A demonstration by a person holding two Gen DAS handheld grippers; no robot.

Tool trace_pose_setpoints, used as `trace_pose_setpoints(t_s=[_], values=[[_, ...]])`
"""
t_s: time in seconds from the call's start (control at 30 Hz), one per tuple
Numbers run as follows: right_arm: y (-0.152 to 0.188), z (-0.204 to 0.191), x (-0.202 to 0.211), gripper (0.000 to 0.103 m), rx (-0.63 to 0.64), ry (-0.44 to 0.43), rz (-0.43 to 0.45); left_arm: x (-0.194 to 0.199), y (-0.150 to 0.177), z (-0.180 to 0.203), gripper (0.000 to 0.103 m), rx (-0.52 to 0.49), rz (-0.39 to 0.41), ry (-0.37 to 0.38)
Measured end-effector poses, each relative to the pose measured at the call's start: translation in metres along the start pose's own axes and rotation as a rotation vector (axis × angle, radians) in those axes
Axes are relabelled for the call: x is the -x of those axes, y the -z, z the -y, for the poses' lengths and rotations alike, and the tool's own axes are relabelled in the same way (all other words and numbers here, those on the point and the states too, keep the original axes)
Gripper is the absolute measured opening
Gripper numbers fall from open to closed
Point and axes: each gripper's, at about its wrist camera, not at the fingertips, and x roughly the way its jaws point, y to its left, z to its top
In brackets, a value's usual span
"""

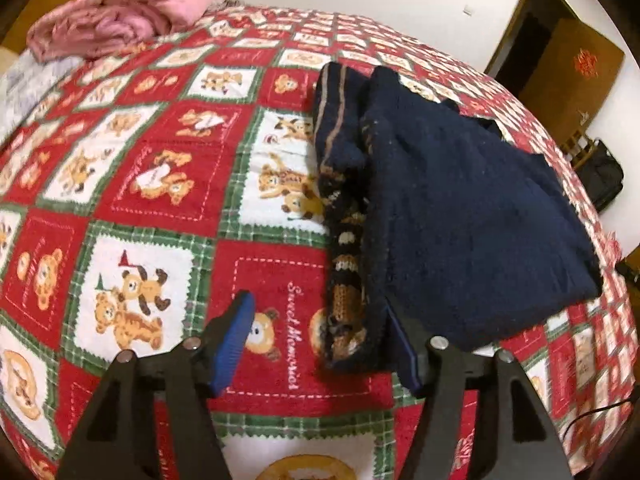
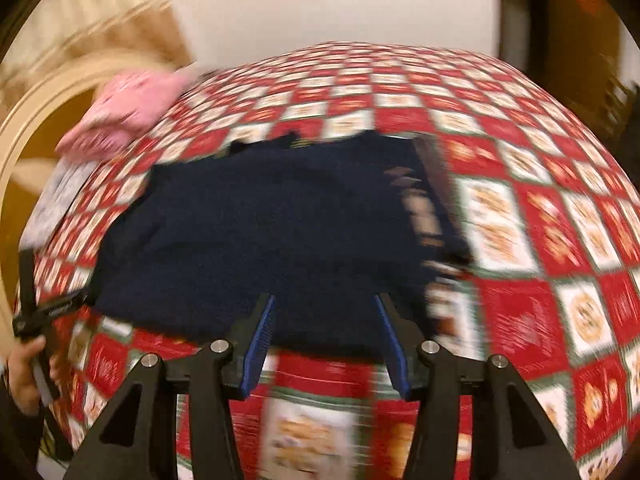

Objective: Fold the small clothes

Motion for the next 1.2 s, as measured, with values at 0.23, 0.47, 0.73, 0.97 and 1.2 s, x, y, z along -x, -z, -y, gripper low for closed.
trace_pose_setpoints(t_s=[0.23,0.47,0.73,0.97,1.2], values=[[0.004,0.016,-0.037,0.051,-0.091,0.006,-0.003,0.037,-0.001,-0.005,0.068,0.042,0.141,0.043],[0.021,0.063,-0.059,0.052,-0.171,0.049,-0.087,-0.004,-0.002,-0.003,0.073,-0.039,0.027,-0.028],[0.009,0.023,-0.041,0.052,-0.122,0.104,-0.082,0.020,0.002,-0.022,0.075,0.037,0.089,0.057],[0.000,-0.116,-0.022,0.052,0.190,0.021,-0.023,0.031,-0.006,-0.079,0.075,0.187,0.113,0.024],[0.030,-0.254,-0.040,0.051,0.533,-0.021,-0.014,0.032,0.004,-0.107,0.075,0.254,0.103,0.040]])
